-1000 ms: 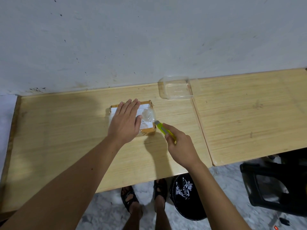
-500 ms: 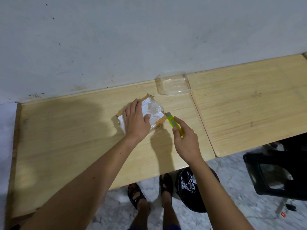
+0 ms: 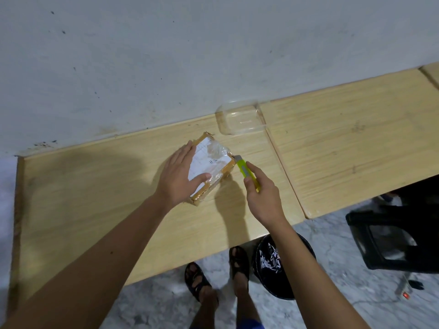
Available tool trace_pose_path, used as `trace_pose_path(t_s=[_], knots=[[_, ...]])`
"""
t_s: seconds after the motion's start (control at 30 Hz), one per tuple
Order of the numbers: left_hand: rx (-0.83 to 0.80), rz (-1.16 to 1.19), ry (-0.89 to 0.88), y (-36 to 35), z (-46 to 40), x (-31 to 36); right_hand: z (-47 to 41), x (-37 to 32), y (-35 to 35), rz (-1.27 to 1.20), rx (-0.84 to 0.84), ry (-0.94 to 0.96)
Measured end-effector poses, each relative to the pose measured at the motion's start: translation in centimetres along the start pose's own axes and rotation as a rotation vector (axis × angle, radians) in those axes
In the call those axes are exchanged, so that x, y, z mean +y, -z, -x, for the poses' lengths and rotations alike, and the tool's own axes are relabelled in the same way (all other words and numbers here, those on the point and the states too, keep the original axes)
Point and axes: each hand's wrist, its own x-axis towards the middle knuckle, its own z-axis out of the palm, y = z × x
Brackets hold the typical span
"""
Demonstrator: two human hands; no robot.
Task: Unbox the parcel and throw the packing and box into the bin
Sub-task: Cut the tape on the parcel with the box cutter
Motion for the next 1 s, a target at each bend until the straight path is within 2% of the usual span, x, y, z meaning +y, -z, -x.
trace_pose_path(t_s=[0.23,0.33,0.43,0.6,0.7,0.83,1.0], knots=[[0.074,0.038,0.235,-2.4,-1.0,5.6,-0.4,0.2,0.3,-0.008,0.067,0.007],[0.062,-0.008,0.278,-2.7,-1.1,7.0,-0.3,0.7,0.6,-0.02,0.084,-0.008],[0.042,-0.052,0.174,-1.9,-1.7,5.9,-0.4,1.3,0.7,-0.04,0.092,-0.018],[-0.093,-0.184,-0.301,0.1,-4.8,2.2,0.1,2.0,0.5,-0.051,0.084,-0.014],[-0.178,-0.244,-0.487,0.4,-6.4,1.4,0.3,2.2,0.3,-0.059,0.073,0.004],[-0.14,-0.273,-0.502,-0.7,-6.5,0.6,0.2,2.4,0.0,-0.063,0.077,0.014],[-0.071,-0.23,-0.394,-2.2,-5.6,0.5,0.1,2.3,-0.5,-0.109,0.069,0.0]])
